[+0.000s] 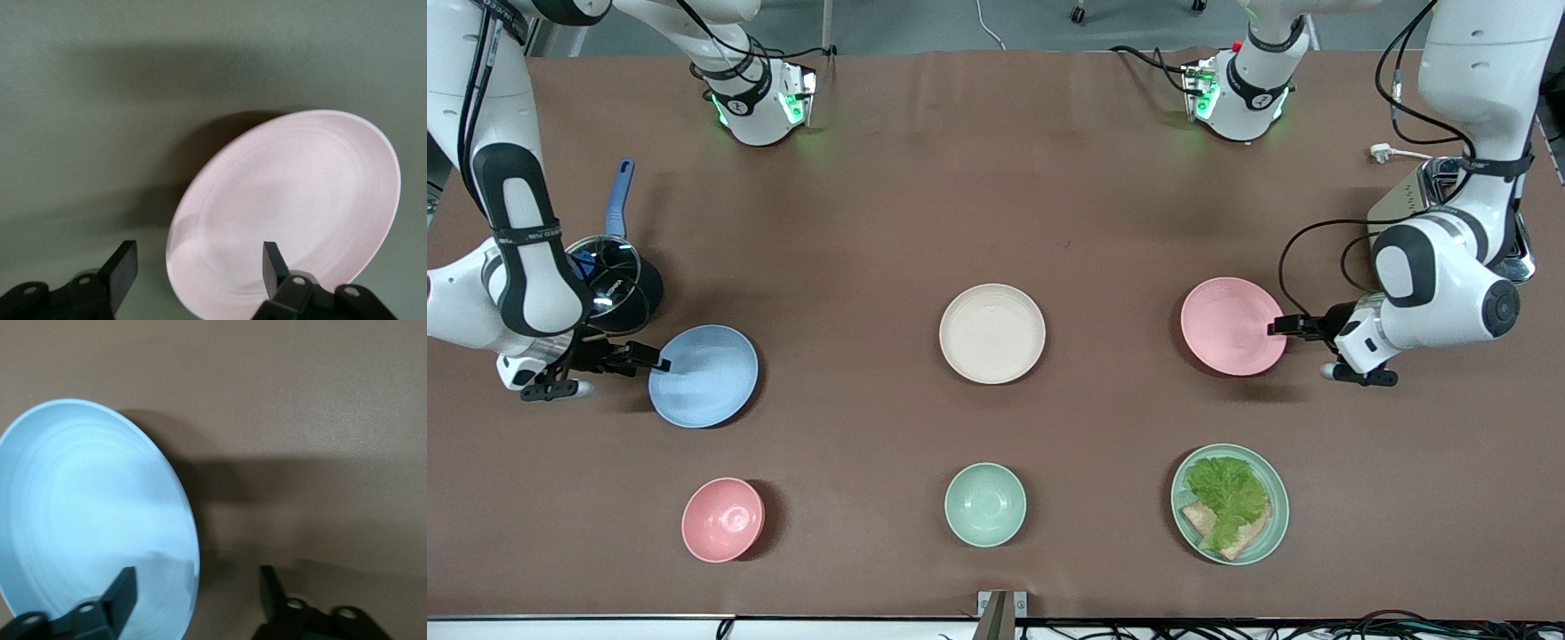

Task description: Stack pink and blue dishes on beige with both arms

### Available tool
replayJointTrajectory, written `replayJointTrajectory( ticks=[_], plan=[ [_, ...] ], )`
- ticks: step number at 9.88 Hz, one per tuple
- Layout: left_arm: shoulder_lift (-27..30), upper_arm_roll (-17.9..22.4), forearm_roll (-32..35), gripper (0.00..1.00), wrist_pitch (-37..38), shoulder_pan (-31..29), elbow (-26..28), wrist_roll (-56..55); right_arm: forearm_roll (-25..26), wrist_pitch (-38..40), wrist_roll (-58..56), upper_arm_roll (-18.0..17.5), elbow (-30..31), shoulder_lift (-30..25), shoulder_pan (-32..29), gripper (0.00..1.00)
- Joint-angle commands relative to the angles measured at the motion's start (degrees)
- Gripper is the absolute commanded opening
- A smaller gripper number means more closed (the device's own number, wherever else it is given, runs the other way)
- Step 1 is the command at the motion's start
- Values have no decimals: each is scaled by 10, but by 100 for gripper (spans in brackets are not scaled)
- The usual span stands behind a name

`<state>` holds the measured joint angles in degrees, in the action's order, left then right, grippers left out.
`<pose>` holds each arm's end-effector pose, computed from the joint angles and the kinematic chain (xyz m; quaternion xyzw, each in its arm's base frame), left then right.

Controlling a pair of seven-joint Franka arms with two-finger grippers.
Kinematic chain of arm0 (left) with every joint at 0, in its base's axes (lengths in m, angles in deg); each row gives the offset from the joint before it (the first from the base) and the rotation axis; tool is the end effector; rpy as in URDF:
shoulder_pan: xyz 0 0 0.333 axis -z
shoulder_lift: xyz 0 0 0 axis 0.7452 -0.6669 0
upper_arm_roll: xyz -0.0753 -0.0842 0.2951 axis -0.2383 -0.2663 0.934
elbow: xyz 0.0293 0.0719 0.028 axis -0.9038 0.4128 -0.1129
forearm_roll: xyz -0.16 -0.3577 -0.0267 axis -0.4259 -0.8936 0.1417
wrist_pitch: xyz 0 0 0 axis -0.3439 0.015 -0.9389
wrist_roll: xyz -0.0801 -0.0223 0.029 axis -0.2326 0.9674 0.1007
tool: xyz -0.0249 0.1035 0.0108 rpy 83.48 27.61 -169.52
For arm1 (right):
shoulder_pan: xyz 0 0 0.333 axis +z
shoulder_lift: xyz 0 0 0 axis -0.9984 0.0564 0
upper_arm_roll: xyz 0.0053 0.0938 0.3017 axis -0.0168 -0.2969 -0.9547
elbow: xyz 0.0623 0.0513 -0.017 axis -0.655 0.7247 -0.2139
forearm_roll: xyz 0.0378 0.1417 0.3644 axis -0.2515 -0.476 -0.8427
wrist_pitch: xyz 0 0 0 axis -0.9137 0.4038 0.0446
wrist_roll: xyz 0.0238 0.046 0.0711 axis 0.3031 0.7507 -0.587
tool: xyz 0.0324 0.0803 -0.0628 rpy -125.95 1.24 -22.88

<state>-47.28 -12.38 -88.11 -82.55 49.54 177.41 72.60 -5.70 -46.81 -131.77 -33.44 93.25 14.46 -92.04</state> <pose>0.5686 0.0307 0.2019 0.9800 -0.0434 -0.1126 0.1584 0.5796 -0.1733 0.1880 -0.9879 -0.0142 -0.0132 0.1538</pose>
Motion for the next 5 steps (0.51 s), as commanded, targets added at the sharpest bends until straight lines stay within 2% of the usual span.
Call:
replayJointTrajectory(
  ticks=[1, 2, 3, 4, 5],
  plan=[
    [-33, 3, -16, 67, -12, 0, -4, 30, -48, -10, -24, -2, 14, 4, 0, 45],
    [-39, 7, -16, 56, -13, 0, -5, 37, -54, -9, -28, -2, 14, 8, 0, 33],
    [-43, 11, -16, 43, -14, 0, -6, 44, -56, -6, -25, -2, 14, 8, 0, 8],
    [-46, 13, -16, 24, -24, 0, -6, 56, -56, -3, -20, -2, 12, 7, 0, 1],
    [-44, 13, -16, 11, -29, 0, -7, 57, -54, 16, -19, -2, 7, 6, 0, 1]
  ],
)
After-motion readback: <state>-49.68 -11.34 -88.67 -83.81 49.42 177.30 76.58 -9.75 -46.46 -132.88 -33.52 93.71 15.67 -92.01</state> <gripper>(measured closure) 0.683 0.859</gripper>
